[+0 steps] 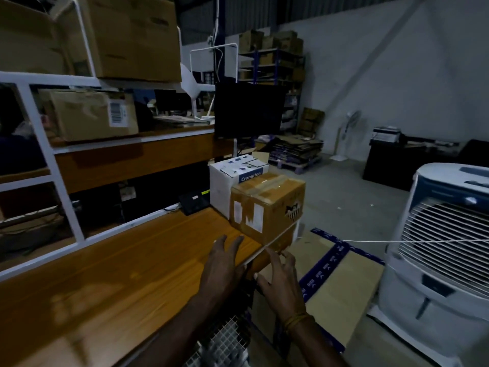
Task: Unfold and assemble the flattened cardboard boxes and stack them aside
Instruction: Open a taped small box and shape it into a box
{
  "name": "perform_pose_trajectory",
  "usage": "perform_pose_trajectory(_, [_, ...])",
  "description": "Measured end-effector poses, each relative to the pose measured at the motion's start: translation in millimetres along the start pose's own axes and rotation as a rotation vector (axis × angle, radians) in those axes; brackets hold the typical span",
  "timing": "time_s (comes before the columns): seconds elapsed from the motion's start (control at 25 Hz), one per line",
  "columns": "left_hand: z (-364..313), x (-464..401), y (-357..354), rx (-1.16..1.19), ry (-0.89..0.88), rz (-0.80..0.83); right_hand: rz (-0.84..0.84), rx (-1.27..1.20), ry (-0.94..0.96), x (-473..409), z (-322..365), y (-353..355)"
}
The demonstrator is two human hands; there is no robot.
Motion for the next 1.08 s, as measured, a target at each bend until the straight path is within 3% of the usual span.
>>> perform_pose_trajectory(0.36, [54, -139, -29, 0.070, -0.046, -0.020, -0.046, 0.048, 0.045, -137, 2, -50])
perform_pose_trajectory(0.8, [77, -240, -70, 0.174, -0.192, 0.038, -0.131, 0.087, -0.007, -232, -22, -88])
perform_pose_trajectory(1.08, [88, -307, -101, 0.306, -0.104, 0.109, -0.093, 0.079, -0.068, -282, -50, -89])
Point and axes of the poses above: each hand's wrist, its own x-axis away from the middle knuckle, its own y-axis out of the back of the hand, z = x × y, the point moved 2 cm from there along -x, towards the middle knuckle, and after that the axes turned 1 degree about -x, right-handed, at the moved point
